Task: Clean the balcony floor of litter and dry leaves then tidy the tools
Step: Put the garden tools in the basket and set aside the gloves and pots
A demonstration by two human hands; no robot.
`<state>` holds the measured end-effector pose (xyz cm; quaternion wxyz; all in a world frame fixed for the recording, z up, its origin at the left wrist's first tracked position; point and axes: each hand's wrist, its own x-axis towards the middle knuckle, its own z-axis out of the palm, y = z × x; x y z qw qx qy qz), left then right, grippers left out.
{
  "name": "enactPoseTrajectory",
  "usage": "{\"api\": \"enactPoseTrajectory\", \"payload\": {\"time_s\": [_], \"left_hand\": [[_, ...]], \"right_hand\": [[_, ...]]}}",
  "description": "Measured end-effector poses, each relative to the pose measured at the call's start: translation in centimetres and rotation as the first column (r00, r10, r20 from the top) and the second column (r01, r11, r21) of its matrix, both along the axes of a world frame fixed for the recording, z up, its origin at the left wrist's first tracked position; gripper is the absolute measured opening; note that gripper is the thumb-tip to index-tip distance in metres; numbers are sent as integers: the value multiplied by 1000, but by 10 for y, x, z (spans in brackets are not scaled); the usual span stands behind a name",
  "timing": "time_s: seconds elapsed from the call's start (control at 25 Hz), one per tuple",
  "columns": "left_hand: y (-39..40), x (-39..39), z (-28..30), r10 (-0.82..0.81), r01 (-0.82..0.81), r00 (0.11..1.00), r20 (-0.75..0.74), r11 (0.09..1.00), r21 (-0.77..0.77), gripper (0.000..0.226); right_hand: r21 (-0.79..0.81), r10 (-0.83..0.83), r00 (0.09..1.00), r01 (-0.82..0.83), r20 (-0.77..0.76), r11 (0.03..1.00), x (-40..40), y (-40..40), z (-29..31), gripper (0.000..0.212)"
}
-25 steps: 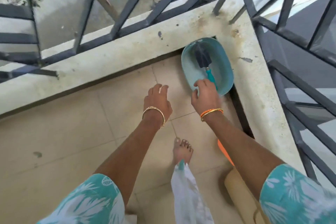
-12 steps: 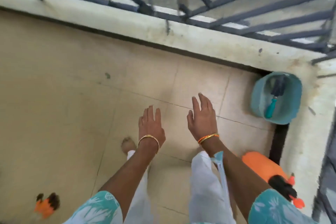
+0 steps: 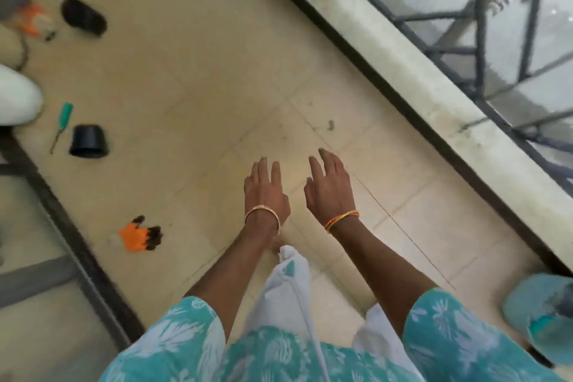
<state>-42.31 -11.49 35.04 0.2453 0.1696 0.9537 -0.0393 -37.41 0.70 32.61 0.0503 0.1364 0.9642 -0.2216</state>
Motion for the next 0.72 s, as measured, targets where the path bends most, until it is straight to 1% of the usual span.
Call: {"api": "enactPoseTrajectory", "payload": {"time_s": [0.16, 0.24, 0.32, 0.48, 0.56, 0.64, 0.72], "left_hand": [[-80, -33, 1, 208, -209, 977, 41, 978, 9, 71], [-114, -40, 4, 316, -318, 947, 57, 948, 16, 70], [-145, -45, 7, 435, -438, 898, 62, 898, 35, 67], [-192, -63, 16, 641, -645, 764, 69, 760, 83, 64], [-208, -77, 23, 705, -710, 705, 84, 699, 90, 63], [-220, -96, 31, 742, -749, 663, 99, 658, 81, 62], [-227, -123, 42, 785, -793, 610, 112, 605, 78, 62]], "right_hand": [[-26, 210, 975, -212, -65, 977, -65, -65, 10, 45], [-55, 269, 961, -273, -68, 960, -87, -92, 13, 42], [-76, 315, 946, -321, -75, 944, -110, -118, 15, 39], [-121, 385, 920, -391, -65, 913, -159, -166, 20, 37], [-132, 418, 908, -418, -34, 899, -185, -183, 23, 38], [-149, 438, 899, -434, -6, 888, -211, -193, 30, 39], [-172, 482, 876, -476, -4, 863, -239, -200, 44, 38]]}}
